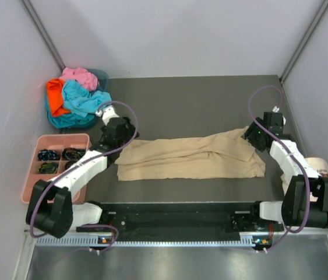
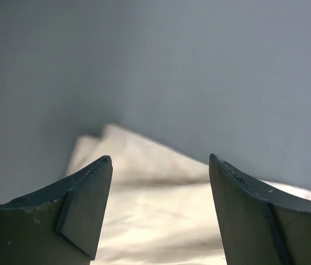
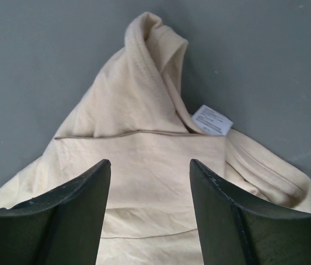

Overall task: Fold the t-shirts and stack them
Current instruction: Fold the other side of the tshirt into a rectangle

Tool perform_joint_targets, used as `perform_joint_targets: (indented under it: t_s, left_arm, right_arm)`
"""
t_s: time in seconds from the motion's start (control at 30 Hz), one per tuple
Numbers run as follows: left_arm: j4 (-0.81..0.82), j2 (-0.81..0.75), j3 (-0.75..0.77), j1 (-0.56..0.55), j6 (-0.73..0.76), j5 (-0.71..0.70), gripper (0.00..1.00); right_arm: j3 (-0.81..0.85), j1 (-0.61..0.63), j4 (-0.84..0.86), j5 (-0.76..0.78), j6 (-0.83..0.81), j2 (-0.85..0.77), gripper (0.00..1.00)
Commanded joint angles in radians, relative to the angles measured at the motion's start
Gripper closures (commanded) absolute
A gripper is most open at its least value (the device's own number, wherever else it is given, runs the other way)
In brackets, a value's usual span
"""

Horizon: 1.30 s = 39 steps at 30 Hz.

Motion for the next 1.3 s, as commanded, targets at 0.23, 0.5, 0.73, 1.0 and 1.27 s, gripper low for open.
perform_joint_targets:
  t_s: [0.23, 0.5, 0.73, 1.0, 1.27]
  left_arm:
    - [0.229, 0.433, 0.385, -0.233, 0.248, 0.262, 0.25]
    - [0.352, 0.690, 0.586, -0.364, 0.331, 0.457, 0.29]
    - [0.413, 0.816, 0.680, -0.436, 0.390, 0.542, 0.30]
    - [0.479, 0.920, 0.738, -0.456, 0.434, 0.629, 0.32]
    - [0.519, 0.998, 0.781, -0.466, 0.439, 0.669, 0.36]
  right_arm:
    - [0.109, 0.012, -0.047, 0.073, -0.003, -0.029, 0.41]
    - [0.085, 0.012, -0.115, 0.183, 0.035, -0.124, 0.40]
    - [0.068, 0.010, -0.132, 0.182, 0.040, -0.159, 0.40]
    - [0.063, 0.010, -0.141, 0.173, 0.034, -0.174, 0.40]
    - [0.054, 0.010, -0.141, 0.163, 0.027, -0.176, 0.40]
